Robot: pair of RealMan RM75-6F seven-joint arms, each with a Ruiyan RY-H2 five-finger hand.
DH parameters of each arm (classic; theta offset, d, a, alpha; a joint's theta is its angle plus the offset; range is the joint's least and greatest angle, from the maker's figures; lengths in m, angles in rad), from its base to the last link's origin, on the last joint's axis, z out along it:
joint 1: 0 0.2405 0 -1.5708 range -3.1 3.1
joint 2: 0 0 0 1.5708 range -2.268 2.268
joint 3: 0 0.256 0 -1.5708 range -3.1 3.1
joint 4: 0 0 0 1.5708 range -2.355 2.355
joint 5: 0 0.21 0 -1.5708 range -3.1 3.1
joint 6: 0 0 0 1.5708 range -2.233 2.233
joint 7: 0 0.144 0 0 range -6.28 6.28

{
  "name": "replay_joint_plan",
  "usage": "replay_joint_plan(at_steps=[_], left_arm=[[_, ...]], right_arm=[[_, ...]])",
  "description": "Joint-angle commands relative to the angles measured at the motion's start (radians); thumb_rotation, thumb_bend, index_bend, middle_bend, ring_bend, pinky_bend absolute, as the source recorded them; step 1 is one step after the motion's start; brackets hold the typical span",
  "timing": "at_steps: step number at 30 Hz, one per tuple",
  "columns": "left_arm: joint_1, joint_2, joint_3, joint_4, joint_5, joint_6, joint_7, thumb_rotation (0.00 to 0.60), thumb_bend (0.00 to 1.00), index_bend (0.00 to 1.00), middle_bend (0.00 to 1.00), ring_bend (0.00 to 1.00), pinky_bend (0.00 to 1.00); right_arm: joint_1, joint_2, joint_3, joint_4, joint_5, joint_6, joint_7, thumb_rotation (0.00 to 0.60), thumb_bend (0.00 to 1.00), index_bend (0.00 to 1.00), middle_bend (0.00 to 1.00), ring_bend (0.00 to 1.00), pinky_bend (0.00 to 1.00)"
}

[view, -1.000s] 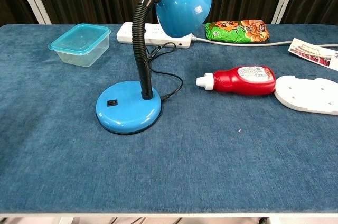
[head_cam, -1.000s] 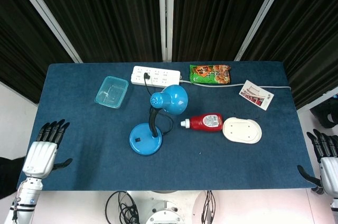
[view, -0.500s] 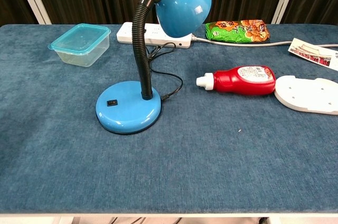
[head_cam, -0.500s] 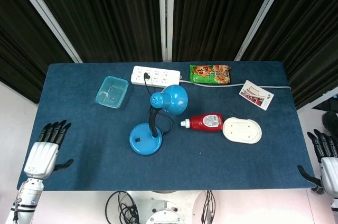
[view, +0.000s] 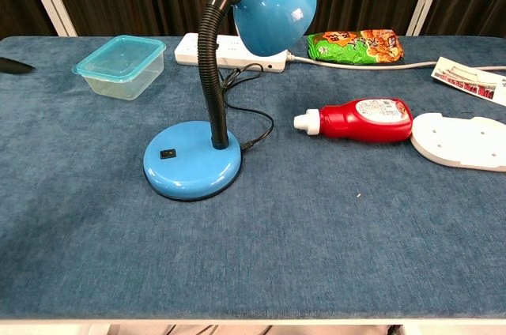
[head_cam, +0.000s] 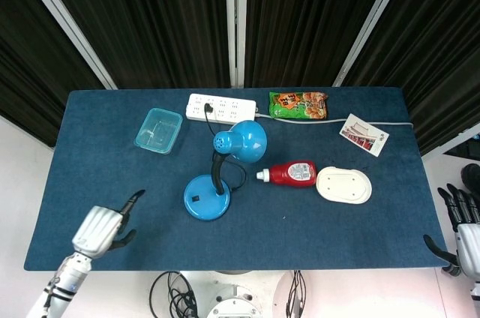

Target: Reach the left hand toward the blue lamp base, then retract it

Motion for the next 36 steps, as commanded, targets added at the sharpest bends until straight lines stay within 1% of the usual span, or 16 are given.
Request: replay_joint_plan(at_steps=[1, 4, 8, 12, 14, 22, 27, 30, 36], left_arm=[[-0.063, -0.059, 0.001, -0.007, 0.014, -0.093, 0.04, 0.6, 0.37, 0.0, 0.84, 0.84, 0.93], [-0.104, -0.093, -0.019, -0.01, -0.038, -0.175, 0.074, 0.6, 0.37, 0.0, 0.84, 0.84, 0.93], [-0.153, -0.118, -0.043, -0.008, -0.13, -0.276, 0.129, 0.6, 0.41, 0.0, 0.84, 0.84, 0.92], [-0.185, -0.136, -0.057, -0.01, -0.212, -0.334, 0.224, 0.6, 0.42, 0.0, 0.81, 0.84, 0.91], [-0.194, -0.153, -0.059, -0.008, -0.24, -0.342, 0.259, 0.6, 0.42, 0.0, 0.79, 0.84, 0.91], [-0.227, -0.203, -0.066, 0.014, -0.298, -0.36, 0.301, 0.6, 0.43, 0.0, 0.78, 0.84, 0.91], [-0.25, -0.224, -0.076, 0.026, -0.371, -0.378, 0.332, 0.6, 0.45, 0.0, 0.78, 0.84, 0.91], [-0.258, -0.229, -0.074, 0.028, -0.402, -0.38, 0.349, 0.6, 0.45, 0.0, 0.78, 0.84, 0.91], [-0.264, -0.223, -0.064, 0.022, -0.426, -0.364, 0.357, 0.6, 0.45, 0.0, 0.78, 0.84, 0.91]], right_arm=[[0.002, -0.002, -0.003, -0.006, -0.01, -0.001, -0.008, 0.6, 0.18, 0.0, 0.0, 0.0, 0.0], [0.0, 0.002, -0.003, -0.012, -0.011, 0.005, -0.009, 0.6, 0.18, 0.0, 0.0, 0.0, 0.0], [-0.006, 0.009, 0.003, -0.01, 0.0, 0.015, 0.005, 0.6, 0.18, 0.0, 0.0, 0.0, 0.0], [-0.008, 0.013, 0.002, -0.004, 0.004, 0.014, 0.016, 0.6, 0.18, 0.0, 0.0, 0.0, 0.0], [-0.008, 0.013, 0.002, -0.001, 0.004, 0.013, 0.021, 0.6, 0.18, 0.0, 0.0, 0.0, 0.0], [-0.004, 0.014, 0.003, 0.001, 0.0, 0.012, 0.033, 0.6, 0.18, 0.0, 0.0, 0.0, 0.0], [-0.006, 0.014, 0.004, 0.009, 0.008, 0.008, 0.042, 0.6, 0.18, 0.0, 0.0, 0.0, 0.0], [-0.008, 0.014, 0.005, 0.015, 0.013, 0.008, 0.05, 0.6, 0.18, 0.0, 0.0, 0.0, 0.0], [-0.008, 0.013, 0.006, 0.025, 0.018, 0.005, 0.059, 0.6, 0.18, 0.0, 0.0, 0.0, 0.0]])
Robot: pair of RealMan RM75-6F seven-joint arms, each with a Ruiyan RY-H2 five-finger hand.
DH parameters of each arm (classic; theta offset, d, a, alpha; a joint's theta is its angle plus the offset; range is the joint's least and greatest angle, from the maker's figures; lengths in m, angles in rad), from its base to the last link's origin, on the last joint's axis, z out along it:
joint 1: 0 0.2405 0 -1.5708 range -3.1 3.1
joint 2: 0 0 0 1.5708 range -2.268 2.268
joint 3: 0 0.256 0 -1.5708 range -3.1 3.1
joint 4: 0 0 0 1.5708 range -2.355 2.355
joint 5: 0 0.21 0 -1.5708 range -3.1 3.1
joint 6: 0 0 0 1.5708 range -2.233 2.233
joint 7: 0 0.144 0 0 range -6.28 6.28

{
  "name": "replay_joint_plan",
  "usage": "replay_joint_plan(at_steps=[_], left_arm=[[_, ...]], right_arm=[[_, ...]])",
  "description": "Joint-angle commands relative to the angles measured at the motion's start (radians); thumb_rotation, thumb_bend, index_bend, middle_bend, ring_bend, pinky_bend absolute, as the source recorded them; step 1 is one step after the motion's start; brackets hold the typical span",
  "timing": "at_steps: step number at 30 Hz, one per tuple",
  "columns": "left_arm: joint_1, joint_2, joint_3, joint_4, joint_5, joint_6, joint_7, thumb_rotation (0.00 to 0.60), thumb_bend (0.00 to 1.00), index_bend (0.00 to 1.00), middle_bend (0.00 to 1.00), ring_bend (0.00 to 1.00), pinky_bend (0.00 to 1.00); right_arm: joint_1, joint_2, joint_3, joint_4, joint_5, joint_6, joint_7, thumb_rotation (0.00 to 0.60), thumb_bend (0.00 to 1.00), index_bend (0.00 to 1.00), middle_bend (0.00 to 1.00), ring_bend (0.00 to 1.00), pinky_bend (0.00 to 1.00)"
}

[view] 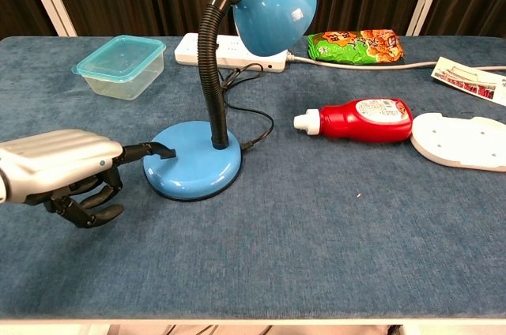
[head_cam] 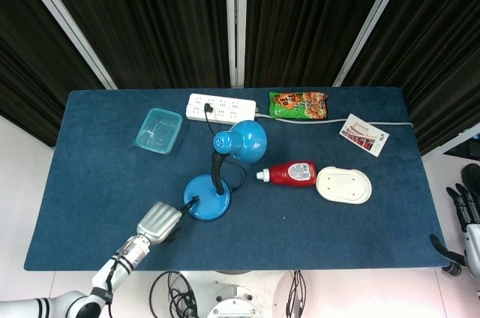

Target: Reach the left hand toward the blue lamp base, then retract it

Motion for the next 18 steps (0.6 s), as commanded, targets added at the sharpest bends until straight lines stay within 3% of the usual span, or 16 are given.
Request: replay_joint_plan(at_steps=[1, 18], left_arm=[[-0.003, 0.002, 0.004, -0.001, -0.012, 0.009, 0.004, 0.6, 0.45, 0.0, 0.78, 0.84, 0.91], [-0.027, -0.002, 0.026, -0.001, -0.062, 0.025, 0.012, 0.6, 0.45, 0.01, 0.79, 0.84, 0.91]], right_arm=[[0.001, -0.001, -0.001, 0.002, -0.001, -0.002, 0.001, 0.6, 0.18, 0.0, 0.0, 0.0, 0.0], [0.0, -0.006, 0.0, 0.011, 0.007, -0.009, 0.004, 0.6, 0.18, 0.0, 0.0, 0.0, 0.0]])
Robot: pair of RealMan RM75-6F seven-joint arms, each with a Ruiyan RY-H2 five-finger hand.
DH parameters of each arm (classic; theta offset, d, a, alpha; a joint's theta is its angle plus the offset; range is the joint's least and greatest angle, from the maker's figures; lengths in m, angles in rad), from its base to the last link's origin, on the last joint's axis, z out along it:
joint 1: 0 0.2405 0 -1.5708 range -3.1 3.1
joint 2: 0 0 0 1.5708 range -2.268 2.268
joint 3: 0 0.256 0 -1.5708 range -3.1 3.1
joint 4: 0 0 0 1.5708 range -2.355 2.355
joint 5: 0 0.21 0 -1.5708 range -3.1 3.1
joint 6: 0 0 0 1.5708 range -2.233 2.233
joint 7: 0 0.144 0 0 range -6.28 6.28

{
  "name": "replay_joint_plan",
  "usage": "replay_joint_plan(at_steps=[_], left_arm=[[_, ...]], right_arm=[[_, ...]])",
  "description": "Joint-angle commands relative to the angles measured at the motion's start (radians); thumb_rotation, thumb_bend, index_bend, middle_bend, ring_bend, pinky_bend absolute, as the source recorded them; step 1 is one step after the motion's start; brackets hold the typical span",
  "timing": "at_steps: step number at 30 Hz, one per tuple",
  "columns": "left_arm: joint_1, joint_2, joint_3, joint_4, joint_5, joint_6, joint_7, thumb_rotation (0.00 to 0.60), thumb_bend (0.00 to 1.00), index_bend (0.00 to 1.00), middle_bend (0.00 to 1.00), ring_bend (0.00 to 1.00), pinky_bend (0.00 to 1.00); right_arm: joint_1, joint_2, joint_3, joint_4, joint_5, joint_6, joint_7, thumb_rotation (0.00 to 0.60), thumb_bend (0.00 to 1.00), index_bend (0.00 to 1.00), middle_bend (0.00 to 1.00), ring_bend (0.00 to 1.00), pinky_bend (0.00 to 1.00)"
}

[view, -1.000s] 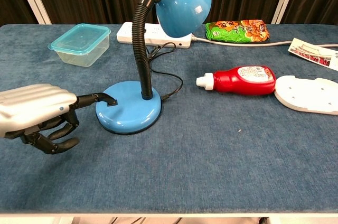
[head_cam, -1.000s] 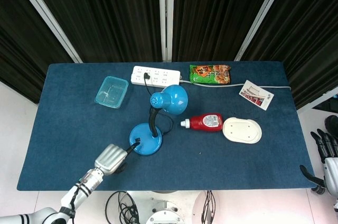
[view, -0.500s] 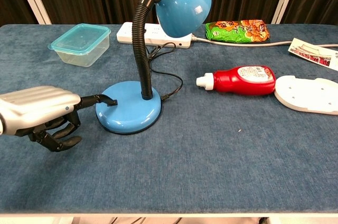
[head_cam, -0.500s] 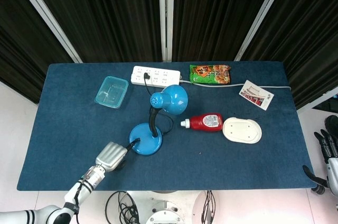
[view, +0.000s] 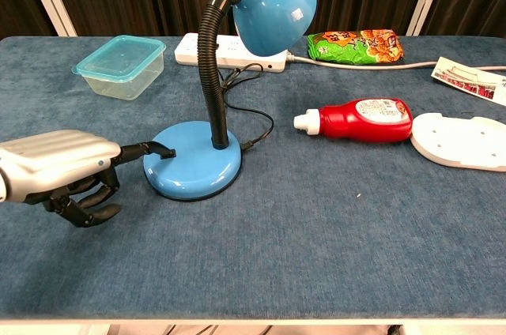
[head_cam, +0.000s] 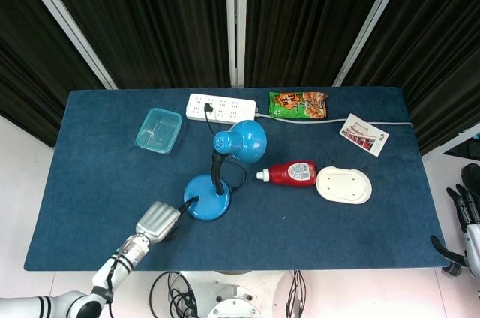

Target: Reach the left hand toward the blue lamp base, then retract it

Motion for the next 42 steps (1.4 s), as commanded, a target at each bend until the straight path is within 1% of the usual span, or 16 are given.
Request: replay_joint_plan(at_steps=[1, 11, 17, 20, 21, 24, 26, 27, 28, 29, 30, 31, 32, 33, 37, 42], left_arm=[[0.0, 0.002, 0.003, -0.003, -0.013, 0.002, -0.005, 0.6, 0.45, 0.01, 0.79, 0.84, 0.91], [-0.005, 0.015, 0.023, -0.014, -0.034, 0.007, -0.01, 0.6, 0.46, 0.05, 0.79, 0.84, 0.91], [0.006, 0.013, 0.017, -0.015, 0.01, 0.062, -0.034, 0.6, 0.46, 0.04, 0.78, 0.84, 0.91], [0.035, 0.006, 0.009, -0.001, 0.095, 0.158, -0.073, 0.6, 0.45, 0.04, 0.77, 0.83, 0.91], [0.057, 0.001, 0.008, 0.011, 0.14, 0.219, -0.094, 0.6, 0.44, 0.04, 0.76, 0.83, 0.89], [0.127, -0.003, 0.011, 0.047, 0.237, 0.384, -0.159, 0.6, 0.35, 0.04, 0.7, 0.77, 0.84], [0.165, 0.013, 0.015, 0.065, 0.268, 0.459, -0.184, 0.6, 0.27, 0.04, 0.63, 0.67, 0.76], [0.189, 0.032, 0.019, 0.072, 0.275, 0.496, -0.189, 0.6, 0.22, 0.04, 0.56, 0.57, 0.69], [0.205, 0.05, 0.022, 0.076, 0.275, 0.515, -0.188, 0.6, 0.18, 0.04, 0.46, 0.43, 0.61], [0.219, 0.069, 0.025, 0.08, 0.272, 0.531, -0.185, 0.6, 0.12, 0.04, 0.25, 0.21, 0.44], [0.238, 0.095, 0.023, 0.091, 0.274, 0.561, -0.177, 0.6, 0.09, 0.04, 0.17, 0.13, 0.35], [0.251, 0.113, 0.021, 0.101, 0.279, 0.585, -0.176, 0.6, 0.04, 0.04, 0.03, 0.01, 0.16], [0.266, 0.133, 0.02, 0.105, 0.275, 0.604, -0.182, 0.6, 0.02, 0.04, 0.0, 0.0, 0.08], [0.288, 0.16, 0.019, 0.094, 0.258, 0.619, -0.203, 0.6, 0.0, 0.04, 0.0, 0.0, 0.01], [0.345, 0.254, 0.029, 0.064, 0.222, 0.637, -0.3, 0.6, 0.0, 0.04, 0.0, 0.0, 0.0], [0.375, 0.323, 0.063, 0.047, 0.222, 0.603, -0.323, 0.6, 0.0, 0.03, 0.0, 0.0, 0.0]], right_arm=[[0.0, -0.002, 0.0, 0.002, 0.001, -0.001, 0.001, 0.6, 0.18, 0.0, 0.0, 0.0, 0.0], [-0.001, -0.005, 0.0, 0.011, 0.004, -0.003, 0.006, 0.6, 0.18, 0.0, 0.0, 0.0, 0.0], [-0.004, -0.002, 0.001, 0.009, 0.002, 0.004, 0.007, 0.6, 0.18, 0.0, 0.0, 0.0, 0.0], [-0.005, 0.0, 0.001, 0.008, 0.003, 0.005, 0.008, 0.6, 0.18, 0.0, 0.0, 0.0, 0.0], [-0.006, 0.0, 0.001, 0.008, 0.003, 0.005, 0.009, 0.6, 0.18, 0.0, 0.0, 0.0, 0.0], [-0.006, 0.001, 0.001, 0.009, 0.003, 0.004, 0.012, 0.6, 0.18, 0.0, 0.0, 0.0, 0.0], [-0.005, 0.002, 0.001, 0.009, 0.001, 0.003, 0.012, 0.6, 0.18, 0.0, 0.0, 0.0, 0.0], [-0.005, 0.003, 0.0, 0.008, -0.001, 0.004, 0.012, 0.6, 0.18, 0.0, 0.0, 0.0, 0.0], [-0.005, 0.004, 0.0, 0.007, -0.004, 0.006, 0.011, 0.6, 0.18, 0.0, 0.0, 0.0, 0.0], [-0.005, 0.004, 0.0, 0.006, -0.008, 0.01, 0.008, 0.6, 0.18, 0.0, 0.0, 0.0, 0.0], [-0.007, 0.002, 0.002, 0.008, -0.011, 0.02, -0.004, 0.6, 0.18, 0.0, 0.0, 0.0, 0.0], [-0.01, -0.003, 0.007, 0.014, -0.009, 0.03, -0.025, 0.6, 0.18, 0.0, 0.0, 0.0, 0.0], [-0.012, -0.011, 0.014, 0.024, -0.004, 0.042, -0.056, 0.6, 0.18, 0.0, 0.0, 0.0, 0.0], [-0.014, -0.023, 0.022, 0.037, 0.002, 0.056, -0.098, 0.6, 0.18, 0.0, 0.0, 0.0, 0.0], [-0.014, -0.041, 0.023, 0.047, -0.005, 0.063, -0.126, 0.6, 0.16, 0.0, 0.0, 0.0, 0.0], [-0.007, -0.045, 0.024, 0.022, -0.011, 0.056, -0.148, 0.6, 0.15, 0.0, 0.0, 0.0, 0.0]])
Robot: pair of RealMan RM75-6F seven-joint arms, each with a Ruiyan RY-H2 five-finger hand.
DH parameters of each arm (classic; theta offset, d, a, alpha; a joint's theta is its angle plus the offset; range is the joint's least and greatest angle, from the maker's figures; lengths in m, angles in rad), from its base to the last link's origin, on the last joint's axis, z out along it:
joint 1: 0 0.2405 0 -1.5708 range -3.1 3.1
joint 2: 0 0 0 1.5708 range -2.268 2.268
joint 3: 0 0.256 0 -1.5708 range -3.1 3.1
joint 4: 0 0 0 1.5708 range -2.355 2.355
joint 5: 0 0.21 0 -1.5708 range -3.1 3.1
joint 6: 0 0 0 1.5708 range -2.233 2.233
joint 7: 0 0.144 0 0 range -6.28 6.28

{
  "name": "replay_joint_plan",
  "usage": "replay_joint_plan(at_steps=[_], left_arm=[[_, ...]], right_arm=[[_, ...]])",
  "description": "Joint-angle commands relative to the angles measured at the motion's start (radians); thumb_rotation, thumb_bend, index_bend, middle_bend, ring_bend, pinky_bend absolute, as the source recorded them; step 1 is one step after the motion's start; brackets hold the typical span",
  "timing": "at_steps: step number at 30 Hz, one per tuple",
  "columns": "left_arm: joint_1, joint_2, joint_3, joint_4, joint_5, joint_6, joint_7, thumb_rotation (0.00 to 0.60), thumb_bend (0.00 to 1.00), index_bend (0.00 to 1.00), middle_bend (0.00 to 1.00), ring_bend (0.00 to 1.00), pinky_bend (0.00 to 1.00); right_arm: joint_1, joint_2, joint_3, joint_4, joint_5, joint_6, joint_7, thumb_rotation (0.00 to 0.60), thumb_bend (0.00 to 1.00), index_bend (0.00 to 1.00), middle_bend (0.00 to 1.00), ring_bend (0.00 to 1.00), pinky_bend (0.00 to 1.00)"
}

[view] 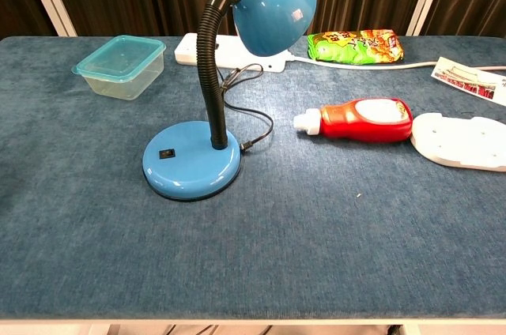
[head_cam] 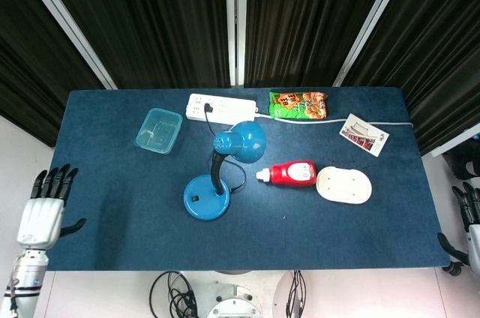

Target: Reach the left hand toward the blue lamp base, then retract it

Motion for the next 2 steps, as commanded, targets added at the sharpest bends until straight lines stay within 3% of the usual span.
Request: replay_joint_plan(at_steps=[1, 2], left_arm=[[0.019, 0.037, 0.023, -0.016, -0.001, -0.021, -0.021, 0.6, 0.0, 0.03, 0.0, 0.0, 0.0], [0.02, 0.039, 0.023, -0.018, 0.003, -0.026, -0.024, 0.6, 0.0, 0.03, 0.0, 0.0, 0.0]], right_arm=[[0.005, -0.001, -0.001, -0.022, -0.011, -0.002, -0.01, 0.6, 0.15, 0.0, 0.0, 0.0, 0.0], [0.005, 0.0, -0.003, -0.025, -0.016, -0.003, -0.012, 0.6, 0.15, 0.0, 0.0, 0.0, 0.0]])
